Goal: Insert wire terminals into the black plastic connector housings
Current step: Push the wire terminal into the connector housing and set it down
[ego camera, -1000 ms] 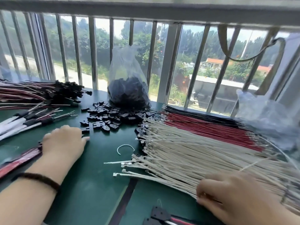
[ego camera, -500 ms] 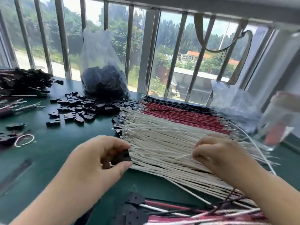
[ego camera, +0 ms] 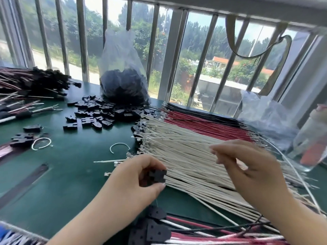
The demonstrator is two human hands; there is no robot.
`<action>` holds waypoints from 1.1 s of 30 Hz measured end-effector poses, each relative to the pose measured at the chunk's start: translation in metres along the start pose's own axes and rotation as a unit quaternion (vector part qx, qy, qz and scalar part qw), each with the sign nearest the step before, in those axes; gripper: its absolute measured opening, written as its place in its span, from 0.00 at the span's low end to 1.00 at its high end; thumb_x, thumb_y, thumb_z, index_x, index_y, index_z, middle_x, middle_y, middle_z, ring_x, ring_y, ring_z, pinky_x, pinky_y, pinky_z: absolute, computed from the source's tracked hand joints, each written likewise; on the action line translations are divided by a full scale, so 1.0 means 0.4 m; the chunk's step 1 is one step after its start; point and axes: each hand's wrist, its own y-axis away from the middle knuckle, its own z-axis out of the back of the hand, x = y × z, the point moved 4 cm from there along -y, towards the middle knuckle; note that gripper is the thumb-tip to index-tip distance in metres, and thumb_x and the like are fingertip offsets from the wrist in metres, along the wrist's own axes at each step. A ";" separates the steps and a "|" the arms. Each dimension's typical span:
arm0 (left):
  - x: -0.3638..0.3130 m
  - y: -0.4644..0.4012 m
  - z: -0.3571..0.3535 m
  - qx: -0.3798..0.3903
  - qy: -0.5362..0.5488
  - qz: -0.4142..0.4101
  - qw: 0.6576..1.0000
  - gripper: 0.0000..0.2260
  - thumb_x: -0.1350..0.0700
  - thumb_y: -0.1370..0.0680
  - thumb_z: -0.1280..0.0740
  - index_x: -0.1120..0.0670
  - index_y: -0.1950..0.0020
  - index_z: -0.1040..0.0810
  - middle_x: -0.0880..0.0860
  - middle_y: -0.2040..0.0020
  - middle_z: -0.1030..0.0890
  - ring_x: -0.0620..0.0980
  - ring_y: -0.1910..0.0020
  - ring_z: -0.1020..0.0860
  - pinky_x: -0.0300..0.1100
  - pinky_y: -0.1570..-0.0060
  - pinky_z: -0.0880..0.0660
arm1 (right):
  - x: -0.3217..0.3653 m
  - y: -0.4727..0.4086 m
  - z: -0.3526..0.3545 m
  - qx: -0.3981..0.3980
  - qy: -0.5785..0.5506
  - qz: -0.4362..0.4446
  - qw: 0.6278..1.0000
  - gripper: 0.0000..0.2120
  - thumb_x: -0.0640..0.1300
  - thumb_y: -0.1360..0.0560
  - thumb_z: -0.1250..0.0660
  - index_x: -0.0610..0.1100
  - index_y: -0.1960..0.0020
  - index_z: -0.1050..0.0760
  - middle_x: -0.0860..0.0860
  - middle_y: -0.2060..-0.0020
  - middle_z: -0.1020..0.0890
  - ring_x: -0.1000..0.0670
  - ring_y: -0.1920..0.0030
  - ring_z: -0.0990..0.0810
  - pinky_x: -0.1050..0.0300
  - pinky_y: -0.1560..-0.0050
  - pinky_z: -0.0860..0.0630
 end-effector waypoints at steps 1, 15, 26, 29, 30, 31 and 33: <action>-0.003 0.000 -0.001 0.002 0.016 -0.003 1.000 0.17 0.63 0.33 0.26 0.41 0.55 0.20 0.44 0.57 0.16 0.43 0.59 0.18 0.33 0.55 0.23 | 0.023 0.003 -0.010 0.021 -0.028 0.006 0.999 0.07 0.42 0.28 0.31 0.51 0.52 0.18 0.63 0.59 0.19 0.62 0.59 0.21 0.75 0.58 0.29; -0.028 0.010 -0.006 0.041 0.121 -0.005 0.992 0.10 0.53 0.37 0.21 0.44 0.58 0.16 0.51 0.60 0.15 0.50 0.59 0.16 0.38 0.56 0.19 | 0.063 0.035 -0.074 0.136 -0.034 -0.068 0.988 0.05 0.47 0.31 0.30 0.55 0.55 0.20 0.61 0.64 0.19 0.58 0.65 0.20 0.61 0.66 0.24; -0.014 0.006 -0.001 -0.038 0.124 0.003 0.992 0.17 0.65 0.31 0.28 0.42 0.54 0.18 0.51 0.60 0.15 0.45 0.63 0.17 0.28 0.67 0.25 | 0.059 0.034 -0.069 0.169 -0.001 -0.088 0.982 0.07 0.51 0.31 0.32 0.58 0.53 0.22 0.62 0.64 0.19 0.58 0.64 0.21 0.60 0.65 0.24; -0.018 0.009 -0.001 -0.039 0.080 -0.004 0.996 0.19 0.63 0.33 0.26 0.39 0.52 0.19 0.46 0.60 0.15 0.42 0.61 0.17 0.27 0.60 0.24 | 0.052 0.033 -0.064 0.160 -0.011 -0.102 0.982 0.09 0.53 0.31 0.33 0.60 0.51 0.23 0.65 0.63 0.19 0.59 0.62 0.21 0.64 0.63 0.25; -0.019 0.010 -0.003 -0.042 0.068 -0.008 0.997 0.18 0.63 0.34 0.26 0.40 0.54 0.19 0.45 0.61 0.15 0.41 0.61 0.17 0.27 0.60 0.24 | 0.053 0.034 -0.064 0.163 -0.014 -0.103 0.981 0.09 0.53 0.31 0.33 0.60 0.51 0.23 0.65 0.62 0.19 0.59 0.62 0.21 0.65 0.63 0.26; -0.020 0.010 -0.005 -0.048 0.046 -0.014 0.998 0.17 0.62 0.34 0.25 0.41 0.55 0.19 0.44 0.61 0.15 0.42 0.61 0.17 0.29 0.60 0.23 | 0.054 0.035 -0.065 0.167 -0.014 -0.101 0.981 0.08 0.54 0.31 0.34 0.60 0.51 0.23 0.66 0.62 0.19 0.60 0.61 0.21 0.66 0.63 0.26; -0.027 0.012 -0.007 -0.065 -0.033 -0.036 0.997 0.15 0.60 0.35 0.24 0.40 0.58 0.20 0.42 0.62 0.16 0.48 0.64 0.18 0.41 0.58 0.20 | 0.055 0.035 -0.066 0.183 -0.002 -0.099 0.978 0.08 0.58 0.30 0.37 0.60 0.52 0.24 0.65 0.62 0.20 0.60 0.61 0.21 0.64 0.64 0.26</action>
